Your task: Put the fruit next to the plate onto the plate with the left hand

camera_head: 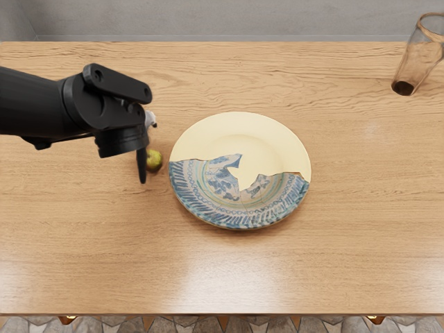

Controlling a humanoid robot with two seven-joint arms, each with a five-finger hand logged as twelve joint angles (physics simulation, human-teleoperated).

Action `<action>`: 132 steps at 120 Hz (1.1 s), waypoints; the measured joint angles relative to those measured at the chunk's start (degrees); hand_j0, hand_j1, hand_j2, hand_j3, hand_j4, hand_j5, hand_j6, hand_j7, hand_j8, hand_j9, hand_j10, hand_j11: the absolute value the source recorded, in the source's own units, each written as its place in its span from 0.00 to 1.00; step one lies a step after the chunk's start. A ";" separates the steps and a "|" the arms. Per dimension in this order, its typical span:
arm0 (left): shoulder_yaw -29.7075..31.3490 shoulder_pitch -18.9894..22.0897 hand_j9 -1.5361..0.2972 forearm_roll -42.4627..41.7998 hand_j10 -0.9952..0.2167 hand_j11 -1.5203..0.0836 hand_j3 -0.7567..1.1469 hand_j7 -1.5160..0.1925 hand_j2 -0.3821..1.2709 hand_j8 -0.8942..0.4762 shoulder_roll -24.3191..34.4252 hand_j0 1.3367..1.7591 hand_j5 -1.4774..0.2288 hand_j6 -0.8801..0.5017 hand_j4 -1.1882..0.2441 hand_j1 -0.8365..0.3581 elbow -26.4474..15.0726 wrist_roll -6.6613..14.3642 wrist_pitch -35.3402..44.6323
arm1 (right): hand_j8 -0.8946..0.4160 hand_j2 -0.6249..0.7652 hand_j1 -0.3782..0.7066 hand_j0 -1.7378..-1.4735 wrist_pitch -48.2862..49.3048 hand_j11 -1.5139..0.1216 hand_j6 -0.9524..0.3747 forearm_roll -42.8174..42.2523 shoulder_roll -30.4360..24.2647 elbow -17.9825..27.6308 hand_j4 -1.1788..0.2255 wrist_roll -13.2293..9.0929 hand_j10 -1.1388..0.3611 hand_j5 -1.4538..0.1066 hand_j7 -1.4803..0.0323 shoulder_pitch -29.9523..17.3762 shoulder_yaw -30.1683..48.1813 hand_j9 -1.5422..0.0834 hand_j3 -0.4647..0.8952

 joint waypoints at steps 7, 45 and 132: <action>-0.03 0.08 0.75 -0.12 0.72 0.84 0.40 0.79 0.25 0.56 0.00 0.76 0.77 0.54 0.74 0.86 0.06 0.00 0.63 | 0.67 0.45 0.05 0.30 0.00 0.91 0.70 0.00 0.00 0.00 0.82 0.00 0.74 0.91 0.96 -0.01 0.00 0.93 0.34; -1.12 3.24 0.71 -0.11 0.67 0.80 0.40 0.75 0.25 0.52 0.00 0.76 0.73 0.51 0.70 0.81 0.22 -0.01 3.21 | 0.67 0.45 0.05 0.30 0.00 0.91 0.70 0.01 0.00 0.00 0.82 0.00 0.74 0.91 0.96 -0.01 0.00 0.93 0.34; -3.20 5.88 0.65 0.91 0.60 0.73 0.40 0.69 0.26 0.46 0.00 0.76 0.66 0.45 0.65 0.73 0.56 -0.10 8.49 | 0.67 0.45 0.05 0.30 0.00 0.91 0.70 0.01 0.00 0.00 0.82 0.00 0.74 0.91 0.96 0.00 0.00 0.93 0.34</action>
